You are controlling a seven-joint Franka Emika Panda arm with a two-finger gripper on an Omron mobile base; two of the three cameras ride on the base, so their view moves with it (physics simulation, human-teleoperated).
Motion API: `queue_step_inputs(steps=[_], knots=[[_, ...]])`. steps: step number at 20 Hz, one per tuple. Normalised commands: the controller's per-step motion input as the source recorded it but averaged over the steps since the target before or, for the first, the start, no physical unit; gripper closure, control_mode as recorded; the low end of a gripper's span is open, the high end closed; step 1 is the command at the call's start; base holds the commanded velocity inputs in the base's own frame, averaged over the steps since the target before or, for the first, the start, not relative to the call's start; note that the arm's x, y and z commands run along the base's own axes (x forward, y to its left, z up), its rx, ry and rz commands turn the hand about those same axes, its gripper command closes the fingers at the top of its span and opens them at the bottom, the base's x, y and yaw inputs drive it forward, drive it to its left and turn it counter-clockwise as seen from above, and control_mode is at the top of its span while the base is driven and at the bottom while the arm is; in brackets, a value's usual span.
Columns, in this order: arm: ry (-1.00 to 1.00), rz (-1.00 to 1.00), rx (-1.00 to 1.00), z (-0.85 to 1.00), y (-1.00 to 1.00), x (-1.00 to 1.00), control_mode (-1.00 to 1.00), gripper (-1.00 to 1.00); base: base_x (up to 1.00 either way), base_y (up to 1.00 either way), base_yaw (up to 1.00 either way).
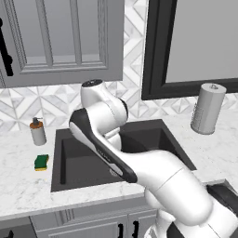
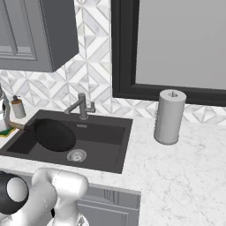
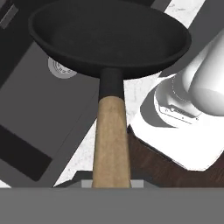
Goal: Pick the pan and sponge and place them into the sink. Then turn on the water.
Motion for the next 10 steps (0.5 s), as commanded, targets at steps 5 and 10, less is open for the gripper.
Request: queue_step_inputs(steps=[5, 10], knots=[[0.16, -0.06, -0.09, -0.16, -0.16, 0.44, -1.00, 1.00, 0.00, 0.00, 0.00], [0.01, -0.03, -0.16, -0.42, 0.00, 0.36, -1.00, 1.00, 0.00, 0.00, 0.00]])
